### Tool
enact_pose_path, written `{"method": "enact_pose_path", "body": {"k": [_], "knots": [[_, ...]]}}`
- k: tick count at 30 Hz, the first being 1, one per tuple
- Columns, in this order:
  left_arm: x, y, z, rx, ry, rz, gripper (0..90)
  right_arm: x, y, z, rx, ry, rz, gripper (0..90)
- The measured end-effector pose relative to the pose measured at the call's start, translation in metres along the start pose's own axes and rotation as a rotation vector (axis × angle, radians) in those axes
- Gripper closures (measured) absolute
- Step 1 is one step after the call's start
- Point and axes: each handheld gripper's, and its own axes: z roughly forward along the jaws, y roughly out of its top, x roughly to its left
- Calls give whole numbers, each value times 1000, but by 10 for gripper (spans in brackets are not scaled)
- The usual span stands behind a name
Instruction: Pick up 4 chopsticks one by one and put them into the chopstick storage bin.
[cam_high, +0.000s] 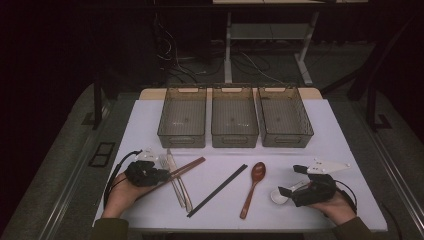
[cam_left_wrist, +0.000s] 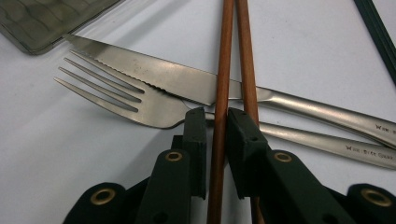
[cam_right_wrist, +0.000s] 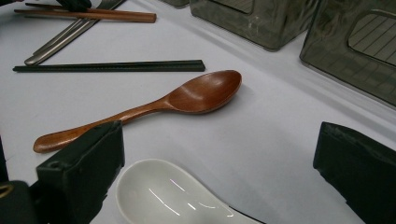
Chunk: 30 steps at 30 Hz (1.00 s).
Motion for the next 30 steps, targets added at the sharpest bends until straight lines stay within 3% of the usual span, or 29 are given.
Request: {"method": "enact_pose_path", "body": {"k": [7, 25, 30], "knots": [[0, 0, 0, 1, 1, 6, 823, 0, 0, 0, 0, 0, 0, 18], [2, 0, -1, 0, -3, -4, 831, 1, 0, 1, 0, -3, 0, 18], [3, 0, -3, -20, -5, -16, 832, 1, -2, 4, 5, -3, 3, 18]]}}
